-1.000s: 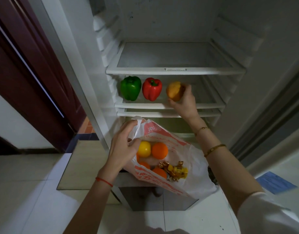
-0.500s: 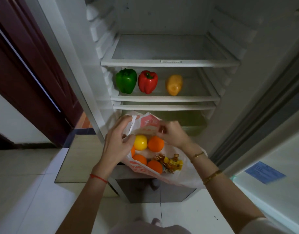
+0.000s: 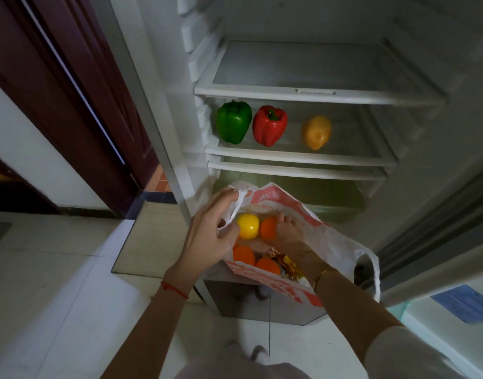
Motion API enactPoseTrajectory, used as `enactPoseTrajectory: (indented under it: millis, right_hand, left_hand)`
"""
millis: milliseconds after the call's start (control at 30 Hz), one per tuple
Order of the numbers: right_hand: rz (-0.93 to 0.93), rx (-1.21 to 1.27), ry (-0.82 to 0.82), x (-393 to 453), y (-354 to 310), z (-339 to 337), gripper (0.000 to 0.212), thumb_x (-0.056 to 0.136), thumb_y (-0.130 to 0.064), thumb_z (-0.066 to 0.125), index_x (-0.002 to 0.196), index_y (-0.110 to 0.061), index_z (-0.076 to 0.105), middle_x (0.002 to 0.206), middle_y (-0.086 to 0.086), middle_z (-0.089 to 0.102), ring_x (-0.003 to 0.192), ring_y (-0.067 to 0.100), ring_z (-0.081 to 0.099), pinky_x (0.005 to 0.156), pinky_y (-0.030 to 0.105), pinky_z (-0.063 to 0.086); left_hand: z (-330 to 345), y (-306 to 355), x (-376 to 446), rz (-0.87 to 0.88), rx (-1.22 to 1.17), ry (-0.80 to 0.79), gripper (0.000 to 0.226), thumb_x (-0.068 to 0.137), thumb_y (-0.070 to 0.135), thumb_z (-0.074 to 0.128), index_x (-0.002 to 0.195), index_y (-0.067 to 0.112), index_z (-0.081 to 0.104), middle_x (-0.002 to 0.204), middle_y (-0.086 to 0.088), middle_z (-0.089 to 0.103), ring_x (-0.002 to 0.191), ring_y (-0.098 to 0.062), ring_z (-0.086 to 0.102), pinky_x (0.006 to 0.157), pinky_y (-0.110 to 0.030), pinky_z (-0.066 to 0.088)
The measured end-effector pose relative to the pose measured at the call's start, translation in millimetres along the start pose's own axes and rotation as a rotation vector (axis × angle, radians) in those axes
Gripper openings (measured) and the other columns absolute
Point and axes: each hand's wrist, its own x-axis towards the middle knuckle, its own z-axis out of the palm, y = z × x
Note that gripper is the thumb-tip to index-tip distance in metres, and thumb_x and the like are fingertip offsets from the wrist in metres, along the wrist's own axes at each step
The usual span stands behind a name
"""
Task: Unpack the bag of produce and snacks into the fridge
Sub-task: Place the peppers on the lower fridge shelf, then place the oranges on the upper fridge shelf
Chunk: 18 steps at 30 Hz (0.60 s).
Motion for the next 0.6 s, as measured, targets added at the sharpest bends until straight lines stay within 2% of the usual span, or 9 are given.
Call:
enactPoseTrajectory:
  millis: [167,267,367,433,533,600]
  right_hand:
    - [0.019,-0.005,0.037,2,-3,3,0.104,0.085,-0.049,0.065,0.152,-0.006,-0.002,0.154,0.022,0.023,0.137,0.038,0.038,0.11,0.05,0.039]
    - [0.022,0.117,0.008,0,-4,0,0.119,0.067,-0.062,0.074,0.151,-0.015,0.003,0.154,0.019,0.019,0.137,0.038,0.038,0.111,0.053,0.037]
    - [0.009,0.205,0.011,-6,-6,-11,0.134,0.05,-0.074,0.075,0.151,-0.016,0.008,0.154,0.016,0.022,0.139,0.037,0.035,0.113,0.05,0.035]
    - [-0.038,0.231,0.039,-14,-8,-22,0.122,0.059,-0.068,0.076,0.151,-0.016,0.014,0.149,0.014,0.034,0.135,0.035,0.041,0.111,0.043,0.038]
    - [-0.143,0.292,0.099,-29,-13,-41,0.086,0.075,-0.045,0.078,0.143,-0.02,0.033,0.13,0.008,0.057,0.121,0.028,0.055,0.098,0.034,0.045]
    - [-0.189,0.396,0.158,-41,-18,-55,0.078,0.072,-0.038,0.082,0.136,-0.02,0.04,0.125,0.003,0.059,0.116,0.022,0.057,0.094,0.032,0.048]
  left_hand:
    - [-3,4,3,0.025,-0.004,0.004,0.05,0.081,0.019,0.047,0.129,0.014,0.058,0.127,0.006,0.059,0.107,-0.007,0.059,0.073,-0.01,0.044]
    - [-1,-3,4,0.0,0.019,0.012,0.051,0.08,0.023,0.047,0.13,0.015,0.057,0.129,0.005,0.058,0.112,-0.012,0.059,0.072,-0.017,0.047]
    - [0,-7,6,-0.003,0.007,0.028,0.047,0.082,0.016,0.052,0.128,0.016,0.057,0.128,0.007,0.058,0.115,-0.012,0.058,0.074,-0.033,0.055]
    - [0,-4,7,0.0,-0.005,0.037,0.045,0.081,0.016,0.052,0.126,0.017,0.057,0.125,0.009,0.058,0.115,-0.008,0.058,0.078,-0.034,0.057]
    - [1,-3,9,-0.03,0.013,0.06,0.042,0.083,0.013,0.055,0.124,0.026,0.055,0.127,0.015,0.055,0.113,0.003,0.055,0.08,-0.023,0.054]
    - [2,-4,11,-0.052,0.022,0.05,0.049,0.084,0.004,0.057,0.126,0.028,0.054,0.129,0.015,0.056,0.107,-0.006,0.06,0.078,-0.032,0.057]
